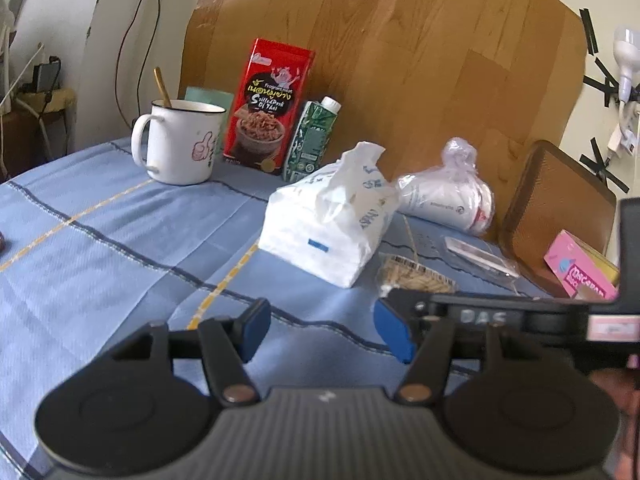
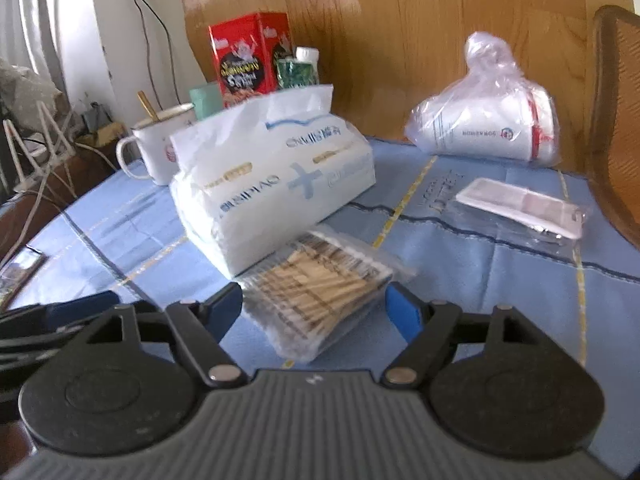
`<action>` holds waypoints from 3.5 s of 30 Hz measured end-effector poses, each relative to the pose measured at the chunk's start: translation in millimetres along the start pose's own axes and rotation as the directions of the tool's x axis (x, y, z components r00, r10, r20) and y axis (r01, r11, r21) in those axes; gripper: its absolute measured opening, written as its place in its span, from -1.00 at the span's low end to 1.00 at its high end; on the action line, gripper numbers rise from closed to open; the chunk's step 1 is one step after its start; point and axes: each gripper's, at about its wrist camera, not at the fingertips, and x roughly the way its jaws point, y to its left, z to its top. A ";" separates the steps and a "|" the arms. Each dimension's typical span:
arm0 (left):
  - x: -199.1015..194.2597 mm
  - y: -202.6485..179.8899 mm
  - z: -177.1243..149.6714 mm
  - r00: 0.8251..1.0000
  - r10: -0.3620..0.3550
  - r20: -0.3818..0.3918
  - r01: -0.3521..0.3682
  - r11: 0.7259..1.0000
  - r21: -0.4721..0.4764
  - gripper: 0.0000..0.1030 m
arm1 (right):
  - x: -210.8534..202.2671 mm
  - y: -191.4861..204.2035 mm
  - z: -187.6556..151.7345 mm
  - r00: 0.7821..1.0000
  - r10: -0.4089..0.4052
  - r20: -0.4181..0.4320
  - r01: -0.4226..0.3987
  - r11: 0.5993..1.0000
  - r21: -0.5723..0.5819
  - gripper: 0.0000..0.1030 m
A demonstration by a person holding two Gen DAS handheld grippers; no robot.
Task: Organize soft objects
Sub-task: 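Grasp the cotton-swab bag with the right gripper and lift it toward the tin, then carry the cotton-swab bag into the pink tin and open the right gripper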
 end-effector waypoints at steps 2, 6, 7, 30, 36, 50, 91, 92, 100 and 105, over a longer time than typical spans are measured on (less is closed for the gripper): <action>0.4 1.5 -0.1 1.000 -0.006 0.001 0.006 1.000 -0.003 0.15 | 2.5 -0.6 -1.6 1.000 0.007 0.005 -0.007 1.000 -0.003 0.48; 2.5 3.9 0.8 1.000 -0.019 -0.012 0.019 1.000 -0.015 0.16 | -1.4 -4.3 -1.8 0.999 0.046 -0.002 -0.046 0.999 0.001 -0.01; 3.4 4.6 1.0 1.000 -0.022 -0.015 0.022 1.000 -0.016 0.16 | -4.2 -6.6 -3.5 0.998 0.055 -0.003 -0.055 0.998 0.006 -0.03; 15.5 -35.0 -4.2 0.990 -0.041 -0.131 0.059 0.989 0.136 0.33 | -165.8 -76.4 -105.7 0.998 0.007 0.058 -0.009 0.999 0.039 -0.06; 14.6 -72.2 -5.8 0.969 -0.157 -0.193 0.186 0.973 0.139 0.34 | -197.6 -101.6 -118.8 0.982 -0.174 0.079 0.179 0.982 -0.062 0.32; 18.5 -198.9 -15.5 0.873 -0.354 -0.337 0.460 0.828 0.321 0.36 | -227.4 -114.0 -144.1 0.973 -0.110 0.202 0.094 0.992 0.087 0.43; 37.3 -361.8 -97.9 0.621 -0.434 -0.652 0.742 0.594 0.312 -0.12 | -277.5 -183.2 -206.5 0.912 -0.349 0.215 0.307 0.929 0.208 0.22; 37.3 -362.4 -97.9 0.615 -0.446 -0.650 0.746 0.596 0.297 -0.14 | -277.0 -181.6 -205.9 0.912 -0.348 0.217 0.307 0.930 0.201 0.12; 26.1 -393.3 -35.6 0.640 -0.544 -0.542 0.760 0.550 0.345 -0.16 | -296.6 -187.3 -165.5 0.820 -0.434 0.374 0.396 0.901 0.178 -0.03; 60.5 -436.3 -0.5 0.749 -0.502 -0.432 0.660 0.619 0.425 -0.09 | -275.9 -223.7 -110.1 0.774 -0.487 0.404 0.454 0.872 0.182 -0.03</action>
